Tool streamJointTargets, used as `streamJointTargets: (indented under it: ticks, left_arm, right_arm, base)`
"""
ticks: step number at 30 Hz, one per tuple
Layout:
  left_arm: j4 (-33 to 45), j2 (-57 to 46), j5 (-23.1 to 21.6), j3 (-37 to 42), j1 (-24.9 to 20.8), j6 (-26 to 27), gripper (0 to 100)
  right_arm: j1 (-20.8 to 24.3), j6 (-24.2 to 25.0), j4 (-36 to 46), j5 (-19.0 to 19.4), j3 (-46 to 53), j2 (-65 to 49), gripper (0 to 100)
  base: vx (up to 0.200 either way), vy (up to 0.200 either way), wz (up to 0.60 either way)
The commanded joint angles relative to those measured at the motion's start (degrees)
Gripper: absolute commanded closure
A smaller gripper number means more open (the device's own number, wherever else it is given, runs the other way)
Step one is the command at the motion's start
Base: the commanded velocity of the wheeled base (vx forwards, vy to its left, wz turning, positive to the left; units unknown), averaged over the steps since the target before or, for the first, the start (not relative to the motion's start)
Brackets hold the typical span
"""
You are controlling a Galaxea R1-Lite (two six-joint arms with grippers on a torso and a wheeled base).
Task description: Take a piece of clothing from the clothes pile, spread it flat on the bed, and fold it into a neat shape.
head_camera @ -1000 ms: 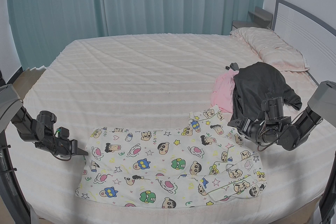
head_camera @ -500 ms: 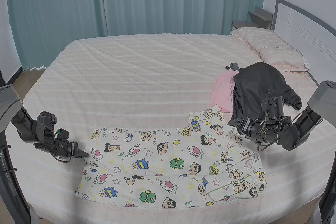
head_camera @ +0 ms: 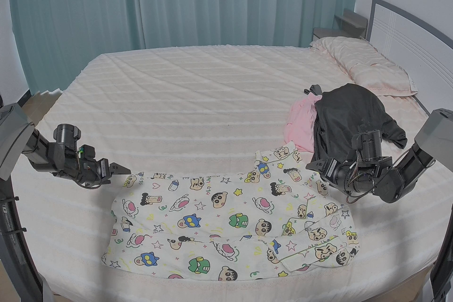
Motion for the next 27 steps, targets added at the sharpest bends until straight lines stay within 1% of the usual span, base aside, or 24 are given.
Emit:
streamJointTargets:
  ticks: [1, 5, 9, 16, 17, 21, 24, 25, 27]
  left_arm:
    - [-0.08, 6.58, 0.36, -6.46, -2.93, -1.90, 0]
    - [-0.08, 9.92, 0.62, -9.10, -3.98, -1.90, 0]
    - [-0.17, 13.69, 2.65, -12.79, -4.77, -1.81, 0]
    - [-0.26, 14.05, 2.21, -13.93, -4.77, -2.43, 0]
    - [-0.26, 13.87, 2.12, -13.84, -4.77, -2.43, 100]
    - [-0.26, 13.69, 1.86, -13.75, -4.77, -2.52, 100]
    - [-0.26, 13.26, 1.94, -13.75, -4.77, -2.60, 100]
    - [-0.26, 12.38, 1.94, -13.67, -4.77, -2.87, 100]
    - [-0.26, 10.88, 1.94, -13.49, -4.77, -4.80, 100]
  right_arm:
    - [0.61, -0.09, 0.00, -0.08, 0.48, -0.17, 0]
    - [0.79, -0.09, 0.00, -0.08, 0.65, -0.17, 0]
    - [0.88, -0.09, -0.09, -0.08, 0.83, -0.08, 0]
    - [1.40, -0.35, 0.00, -0.25, -1.81, 1.41, 0]
    - [1.40, -0.44, 0.09, -0.34, -2.86, 1.76, 0]
    - [0.96, -1.06, 1.67, -0.78, -6.73, 3.08, 0]
    - [0.08, -2.73, 5.45, -0.78, -12.00, 4.84, 0]
    - [-0.18, -3.60, 8.35, -0.78, -15.08, 5.63, 0]
    - [-0.09, -4.22, 12.30, -0.69, -20.09, 6.95, 0]
  base:
    - [0.000, 0.000, 0.00]
    - [0.000, 0.000, 0.00]
    - [0.000, 0.000, 0.00]
    - [0.000, 0.000, 0.00]
    - [0.000, 0.000, 0.00]
    - [0.000, 0.000, 0.00]
    - [0.000, 0.000, 0.00]
    - [0.000, 0.000, 0.00]
    - [0.000, 0.000, 0.00]
